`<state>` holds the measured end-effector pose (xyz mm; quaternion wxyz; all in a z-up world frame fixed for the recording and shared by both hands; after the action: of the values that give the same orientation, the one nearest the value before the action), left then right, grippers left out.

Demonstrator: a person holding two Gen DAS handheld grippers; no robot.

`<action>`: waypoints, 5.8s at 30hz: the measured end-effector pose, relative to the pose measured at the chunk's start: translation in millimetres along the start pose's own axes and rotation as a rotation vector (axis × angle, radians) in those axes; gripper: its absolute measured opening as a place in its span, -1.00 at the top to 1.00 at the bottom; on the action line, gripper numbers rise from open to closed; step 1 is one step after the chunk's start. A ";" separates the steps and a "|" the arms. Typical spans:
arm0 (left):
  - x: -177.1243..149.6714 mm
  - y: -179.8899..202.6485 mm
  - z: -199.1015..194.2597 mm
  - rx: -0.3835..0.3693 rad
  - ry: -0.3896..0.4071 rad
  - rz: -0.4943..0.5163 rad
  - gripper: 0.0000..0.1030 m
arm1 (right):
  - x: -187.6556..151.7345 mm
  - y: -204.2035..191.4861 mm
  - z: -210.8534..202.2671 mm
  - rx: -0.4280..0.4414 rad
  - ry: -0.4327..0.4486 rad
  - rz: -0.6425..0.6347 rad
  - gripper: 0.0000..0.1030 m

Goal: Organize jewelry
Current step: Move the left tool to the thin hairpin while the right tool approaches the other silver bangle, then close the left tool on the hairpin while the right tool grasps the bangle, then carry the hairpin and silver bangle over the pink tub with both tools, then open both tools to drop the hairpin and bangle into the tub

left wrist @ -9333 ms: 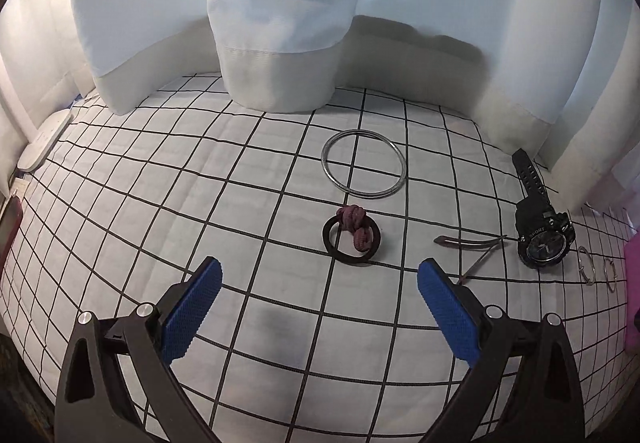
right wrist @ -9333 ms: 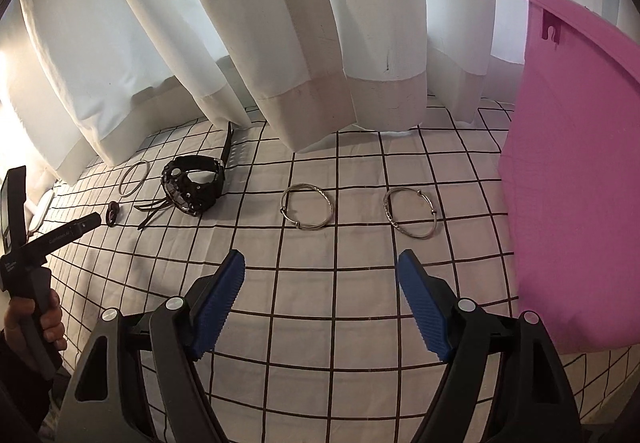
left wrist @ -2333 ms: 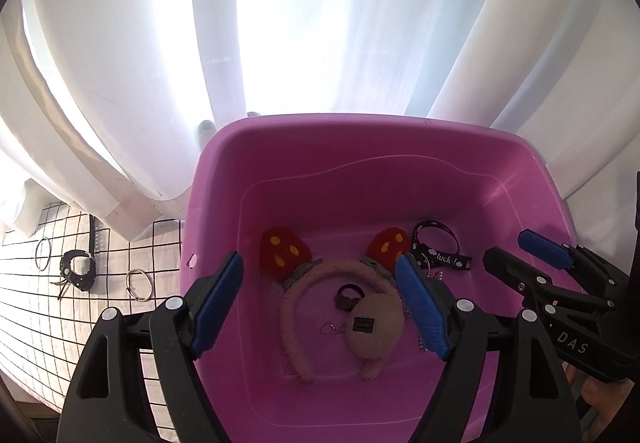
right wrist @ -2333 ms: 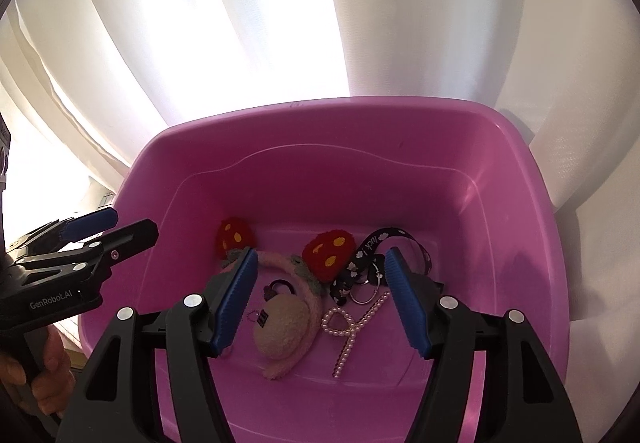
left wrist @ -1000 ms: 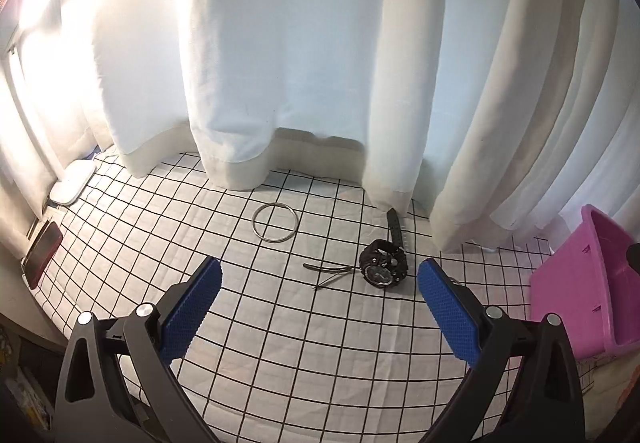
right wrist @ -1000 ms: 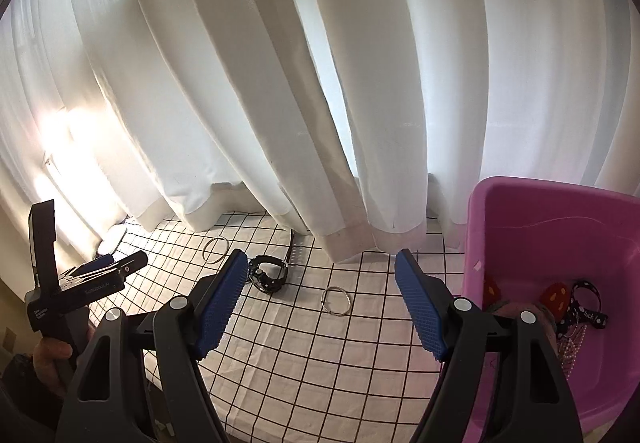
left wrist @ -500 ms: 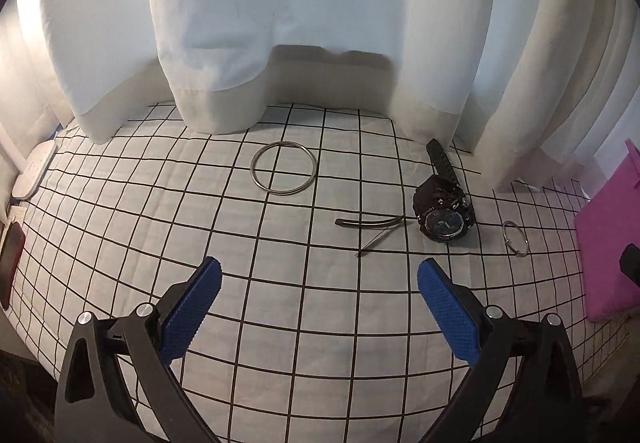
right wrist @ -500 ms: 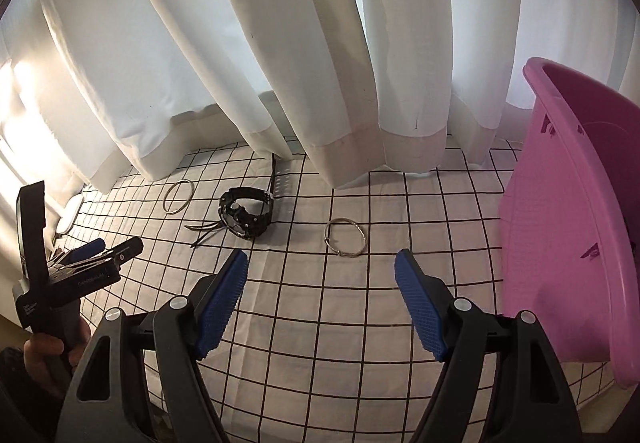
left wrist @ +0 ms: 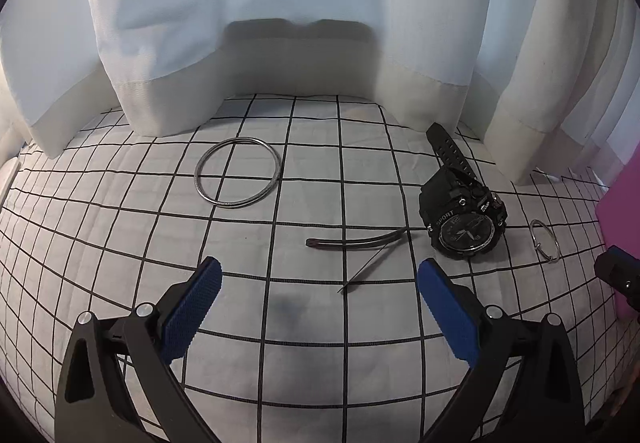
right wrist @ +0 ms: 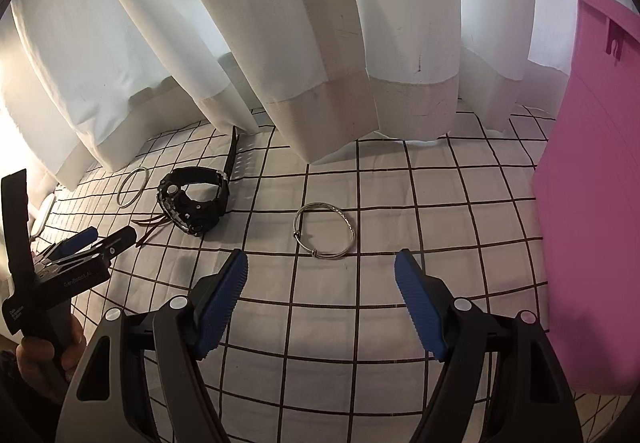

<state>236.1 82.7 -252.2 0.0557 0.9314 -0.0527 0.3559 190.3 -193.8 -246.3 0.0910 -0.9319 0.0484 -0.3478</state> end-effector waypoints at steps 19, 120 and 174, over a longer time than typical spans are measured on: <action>1.3 2.2 30.0 0.038 -0.036 0.027 -0.88 | -1.2 1.6 37.7 -0.002 -0.008 -0.089 -0.41; 84.3 51.5 -154.7 -0.106 0.227 0.171 0.98 | 86.9 -59.4 -130.3 0.066 0.240 -0.142 0.11; 53.2 473.3 -94.6 -0.188 -0.139 0.196 0.29 | 79.2 328.4 -177.6 -0.081 -0.012 -0.021 -0.15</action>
<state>148.1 -374.8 -115.2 0.1038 0.9348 -0.1801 0.2879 124.5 -551.6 -130.7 0.0497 -0.9374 0.0522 -0.3408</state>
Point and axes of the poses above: each gripper's, at about its wrist camera, not at the fingertips, and z roughly the way its jaws point, y to its right, x to its top, the point moved 7 cm from there along z, roughly the way its jaws point, and after that the axes turned 6 degrees about y, right-handed, at the moved point
